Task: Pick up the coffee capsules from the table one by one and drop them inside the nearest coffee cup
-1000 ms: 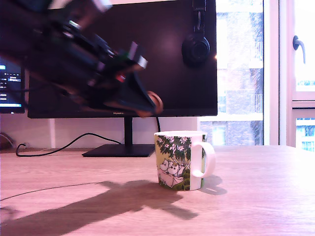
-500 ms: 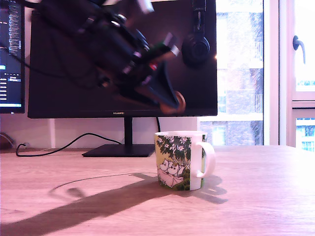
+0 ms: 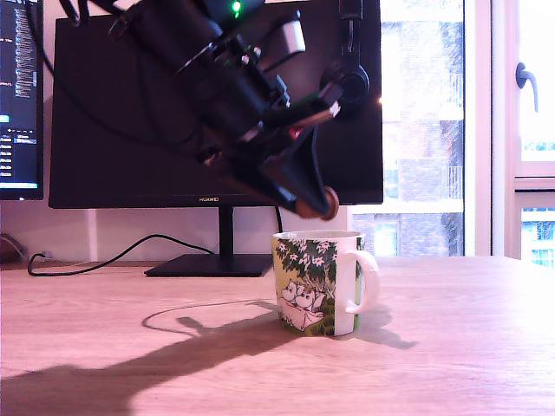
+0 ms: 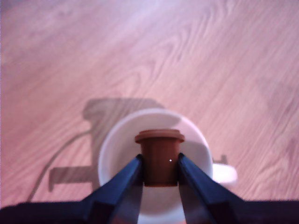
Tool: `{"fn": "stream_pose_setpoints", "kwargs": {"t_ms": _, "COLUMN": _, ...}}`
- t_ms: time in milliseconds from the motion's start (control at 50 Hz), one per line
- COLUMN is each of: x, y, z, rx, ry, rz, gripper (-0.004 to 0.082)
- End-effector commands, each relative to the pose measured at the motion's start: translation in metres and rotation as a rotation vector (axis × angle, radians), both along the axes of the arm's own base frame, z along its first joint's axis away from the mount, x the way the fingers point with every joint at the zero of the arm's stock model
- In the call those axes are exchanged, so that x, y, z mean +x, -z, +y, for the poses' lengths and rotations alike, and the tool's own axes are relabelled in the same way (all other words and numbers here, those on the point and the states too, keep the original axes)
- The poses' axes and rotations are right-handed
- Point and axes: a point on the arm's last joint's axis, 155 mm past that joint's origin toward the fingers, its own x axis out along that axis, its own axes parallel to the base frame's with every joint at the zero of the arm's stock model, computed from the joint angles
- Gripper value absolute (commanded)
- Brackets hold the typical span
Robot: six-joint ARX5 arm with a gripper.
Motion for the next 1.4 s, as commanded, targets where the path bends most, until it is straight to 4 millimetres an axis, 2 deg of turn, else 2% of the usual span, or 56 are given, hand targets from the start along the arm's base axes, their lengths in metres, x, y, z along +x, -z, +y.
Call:
{"fn": "stream_pose_setpoints", "kwargs": {"t_ms": 0, "x": 0.0, "y": 0.005, "z": 0.001, "rx": 0.011, "ry": 0.002, "rz": 0.007, "gripper": 0.0126}}
{"fn": "stream_pose_setpoints", "kwargs": {"t_ms": 180, "x": -0.001, "y": 0.007, "z": 0.002, "rx": 0.02, "ry": 0.002, "rz": 0.016, "gripper": 0.0129}}
{"fn": "stream_pose_setpoints", "kwargs": {"t_ms": 220, "x": -0.002, "y": 0.008, "z": 0.003, "rx": 0.022, "ry": 0.002, "rz": 0.017, "gripper": 0.0152}}
{"fn": "stream_pose_setpoints", "kwargs": {"t_ms": 260, "x": -0.002, "y": 0.008, "z": 0.003, "rx": 0.023, "ry": 0.002, "rz": 0.018, "gripper": 0.0231}}
{"fn": "stream_pose_setpoints", "kwargs": {"t_ms": 360, "x": -0.001, "y": 0.008, "z": 0.003, "rx": 0.023, "ry": 0.002, "rz": 0.018, "gripper": 0.0577}}
{"fn": "stream_pose_setpoints", "kwargs": {"t_ms": 400, "x": -0.001, "y": 0.008, "z": 0.004, "rx": 0.025, "ry": 0.0, "rz": 0.019, "gripper": 0.0659}}
{"fn": "stream_pose_setpoints", "kwargs": {"t_ms": 440, "x": -0.001, "y": 0.009, "z": 0.005, "rx": 0.031, "ry": 0.007, "rz": 0.016, "gripper": 0.0681}}
{"fn": "stream_pose_setpoints", "kwargs": {"t_ms": 580, "x": -0.001, "y": 0.009, "z": 0.005, "rx": 0.032, "ry": 0.007, "rz": 0.017, "gripper": 0.0674}}
{"fn": "stream_pose_setpoints", "kwargs": {"t_ms": 680, "x": -0.001, "y": 0.009, "z": 0.005, "rx": 0.032, "ry": 0.007, "rz": 0.016, "gripper": 0.0636}}
{"fn": "stream_pose_setpoints", "kwargs": {"t_ms": 720, "x": -0.002, "y": 0.008, "z": 0.005, "rx": 0.036, "ry": 0.016, "rz": 0.01, "gripper": 0.0599}}
{"fn": "stream_pose_setpoints", "kwargs": {"t_ms": 780, "x": -0.002, "y": 0.008, "z": 0.005, "rx": 0.036, "ry": 0.016, "rz": 0.01, "gripper": 0.0499}}
{"fn": "stream_pose_setpoints", "kwargs": {"t_ms": 860, "x": -0.005, "y": 0.007, "z": 0.007, "rx": 0.042, "ry": 0.022, "rz": 0.013, "gripper": 0.0269}}
{"fn": "stream_pose_setpoints", "kwargs": {"t_ms": 920, "x": -0.006, "y": 0.003, "z": 0.008, "rx": 0.04, "ry": 0.023, "rz": 0.009, "gripper": 0.0055}}
{"fn": "stream_pose_setpoints", "kwargs": {"t_ms": 960, "x": -0.005, "y": -0.001, "z": 0.008, "rx": 0.034, "ry": 0.024, "rz": 0.002, "gripper": -0.0035}}
{"fn": "stream_pose_setpoints", "kwargs": {"t_ms": 1000, "x": -0.004, "y": -0.005, "z": 0.008, "rx": 0.025, "ry": 0.025, "rz": -0.011, "gripper": -0.0013}}
{"fn": "stream_pose_setpoints", "kwargs": {"t_ms": 1200, "x": 0.007, "y": -0.024, "z": 0.016, "rx": -0.02, "ry": -0.001, "rz": -0.045, "gripper": -0.0016}}
{"fn": "stream_pose_setpoints", "kwargs": {"t_ms": 1380, "x": 0.015, "y": -0.038, "z": 0.034, "rx": -0.08, "ry": -0.032, "rz": -0.084, "gripper": -0.0017}}
